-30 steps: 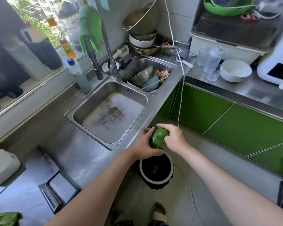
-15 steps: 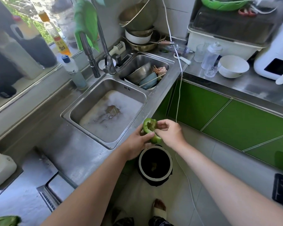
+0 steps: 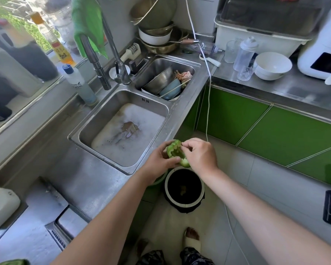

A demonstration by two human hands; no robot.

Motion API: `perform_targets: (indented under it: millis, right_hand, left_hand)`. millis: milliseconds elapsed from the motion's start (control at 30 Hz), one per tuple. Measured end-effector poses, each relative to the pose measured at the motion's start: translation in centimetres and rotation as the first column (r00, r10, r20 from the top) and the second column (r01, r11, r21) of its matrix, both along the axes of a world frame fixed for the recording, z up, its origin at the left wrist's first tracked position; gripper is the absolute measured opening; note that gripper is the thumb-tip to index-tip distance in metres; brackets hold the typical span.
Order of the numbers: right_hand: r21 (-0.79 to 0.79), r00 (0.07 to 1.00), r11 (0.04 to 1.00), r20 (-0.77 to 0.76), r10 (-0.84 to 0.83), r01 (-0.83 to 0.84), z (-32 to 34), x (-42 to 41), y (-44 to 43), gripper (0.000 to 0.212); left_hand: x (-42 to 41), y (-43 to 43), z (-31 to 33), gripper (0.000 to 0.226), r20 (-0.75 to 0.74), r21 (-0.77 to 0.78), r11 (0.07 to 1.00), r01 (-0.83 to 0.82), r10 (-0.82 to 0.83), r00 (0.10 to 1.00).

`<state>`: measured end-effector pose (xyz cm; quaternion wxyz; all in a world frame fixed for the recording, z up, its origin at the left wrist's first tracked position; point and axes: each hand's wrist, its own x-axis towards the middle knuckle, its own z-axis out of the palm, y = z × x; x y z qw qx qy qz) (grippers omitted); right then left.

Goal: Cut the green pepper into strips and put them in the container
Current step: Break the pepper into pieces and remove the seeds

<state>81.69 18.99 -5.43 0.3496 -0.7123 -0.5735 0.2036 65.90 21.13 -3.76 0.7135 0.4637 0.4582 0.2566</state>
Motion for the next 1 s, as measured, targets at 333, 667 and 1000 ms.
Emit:
perform_targets:
  millis: [333, 667, 1000]
  right_hand:
    - [-0.159, 0.999, 0.987, -0.044, -0.025, 0.017, -0.4, -0.5, 0.8, 0.009]
    - [-0.214, 0.989, 0.967, 0.026, 0.148, -0.139, -0.7, 1.0, 1.1, 0.008]
    - [-0.534, 0.899, 0.845, 0.361, 0.246, -0.017, -1.3, 3.0, 0.3, 0.024]
  left_hand:
    - [0.0, 0.2, -0.6, 0.057, -0.084, 0.1, 0.995, 0.002, 0.006, 0.996]
    - [0.6, 0.7, -0.4, 0.038, -0.152, 0.027, 0.999, -0.033, 0.037, 0.988]
    - [0.7, 0.8, -1.5, 0.042, -0.52, 0.27, 0.94, 0.211, -0.042, 0.853]
